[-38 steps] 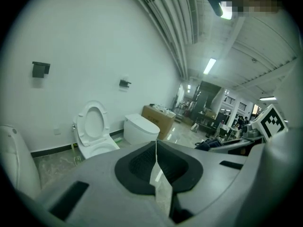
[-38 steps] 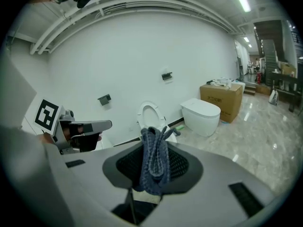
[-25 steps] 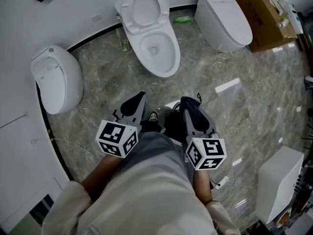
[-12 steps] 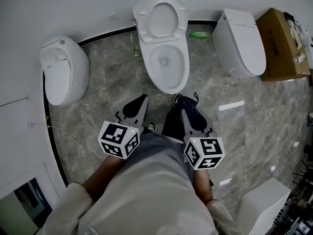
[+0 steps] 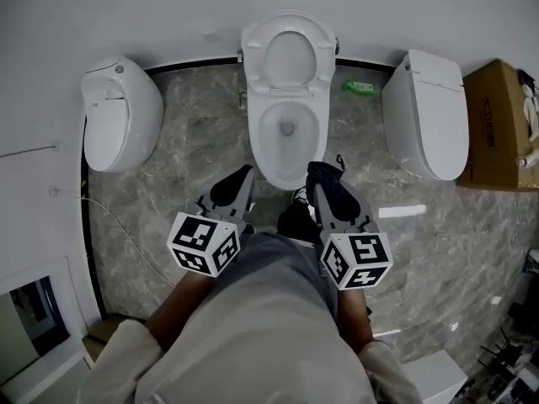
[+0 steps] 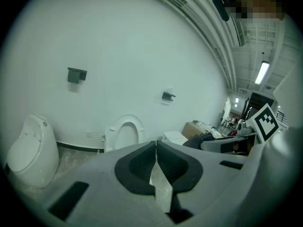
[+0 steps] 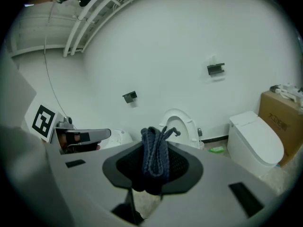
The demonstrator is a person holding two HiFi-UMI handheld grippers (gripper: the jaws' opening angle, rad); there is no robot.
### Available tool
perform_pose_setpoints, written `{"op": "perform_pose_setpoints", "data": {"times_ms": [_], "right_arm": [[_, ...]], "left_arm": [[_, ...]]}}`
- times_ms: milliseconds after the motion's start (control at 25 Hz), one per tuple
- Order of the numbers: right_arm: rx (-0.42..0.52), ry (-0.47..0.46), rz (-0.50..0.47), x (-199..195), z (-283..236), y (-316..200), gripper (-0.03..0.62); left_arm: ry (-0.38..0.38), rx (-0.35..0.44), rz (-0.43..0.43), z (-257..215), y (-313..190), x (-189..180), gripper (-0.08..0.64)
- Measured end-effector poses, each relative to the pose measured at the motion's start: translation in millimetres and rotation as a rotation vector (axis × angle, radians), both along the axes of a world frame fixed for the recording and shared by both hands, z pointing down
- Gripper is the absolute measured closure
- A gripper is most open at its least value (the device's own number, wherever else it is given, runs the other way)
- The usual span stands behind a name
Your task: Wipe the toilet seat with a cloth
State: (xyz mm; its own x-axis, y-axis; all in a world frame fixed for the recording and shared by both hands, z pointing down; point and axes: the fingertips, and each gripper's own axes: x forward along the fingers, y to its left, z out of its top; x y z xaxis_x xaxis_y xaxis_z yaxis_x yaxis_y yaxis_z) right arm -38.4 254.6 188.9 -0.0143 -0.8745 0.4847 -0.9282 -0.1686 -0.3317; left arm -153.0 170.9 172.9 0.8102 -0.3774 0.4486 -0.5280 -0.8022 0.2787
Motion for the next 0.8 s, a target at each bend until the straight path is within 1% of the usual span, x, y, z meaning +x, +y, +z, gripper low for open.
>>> {"op": "perform_pose_setpoints", "data": {"times_ms": [200,440,520,640,800], "right_arm": [[0.001,-0.014,-0.033,46.0,8.5,-16.1,0.509],[-0.026,-0.010,-0.047,89.2,33.0,-37.8,0.511],[-0.037,-0.018,-0.042,99.2,41.9,-47.7,0.511],[-0.057,-0.027,-0.039,105.7,55.4,-65.4,0.512],[-0.048,-0.032,-0.011,121.2,68.0,-94.6,0.512]], "left_arm": [[-0.003,0.015,-0.059,0.4,-5.2,34.5,0.549],[-0.020,0.015,-0.117,9.4,-1.4,59.0,0.549],[-0.028,0.009,-0.134,12.4,0.0,60.6,0.549],[-0.037,-0.009,-0.172,16.1,-0.2,53.9,0.549],[-0.043,-0.025,-0.216,21.8,-2.5,49.6,0.549]]}}
